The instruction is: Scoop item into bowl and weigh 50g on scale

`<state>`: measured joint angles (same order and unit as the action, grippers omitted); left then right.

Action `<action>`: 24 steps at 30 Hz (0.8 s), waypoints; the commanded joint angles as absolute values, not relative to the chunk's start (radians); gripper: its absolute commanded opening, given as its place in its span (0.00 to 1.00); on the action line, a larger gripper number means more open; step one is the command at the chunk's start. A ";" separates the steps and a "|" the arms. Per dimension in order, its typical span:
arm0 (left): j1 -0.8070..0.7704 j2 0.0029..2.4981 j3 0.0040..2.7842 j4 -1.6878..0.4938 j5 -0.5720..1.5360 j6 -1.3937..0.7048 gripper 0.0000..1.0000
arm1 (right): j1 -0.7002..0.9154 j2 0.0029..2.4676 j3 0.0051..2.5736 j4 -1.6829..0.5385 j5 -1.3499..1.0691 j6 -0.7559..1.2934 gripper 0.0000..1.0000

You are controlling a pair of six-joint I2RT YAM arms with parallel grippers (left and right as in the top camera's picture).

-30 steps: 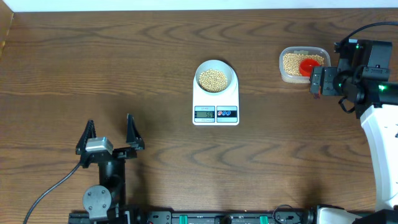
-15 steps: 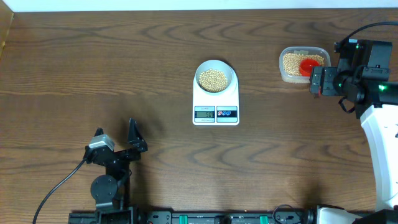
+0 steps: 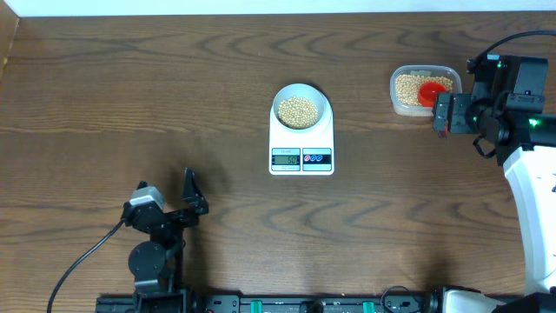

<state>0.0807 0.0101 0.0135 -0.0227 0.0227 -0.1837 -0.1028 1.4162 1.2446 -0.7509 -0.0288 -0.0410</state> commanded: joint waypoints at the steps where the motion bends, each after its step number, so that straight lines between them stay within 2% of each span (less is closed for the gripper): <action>1: 0.065 0.002 0.004 -0.075 -0.010 -0.104 1.00 | -0.103 1.409 1.262 -0.752 -0.029 -0.053 0.99; 16: 0.061 0.002 0.004 -0.073 0.048 0.033 1.00 | -0.103 1.409 1.262 -0.752 -0.029 -0.053 0.99; 24: 0.061 0.002 0.004 -0.073 0.057 0.022 1.00 | -0.103 1.409 1.262 -0.752 -0.029 -0.053 0.99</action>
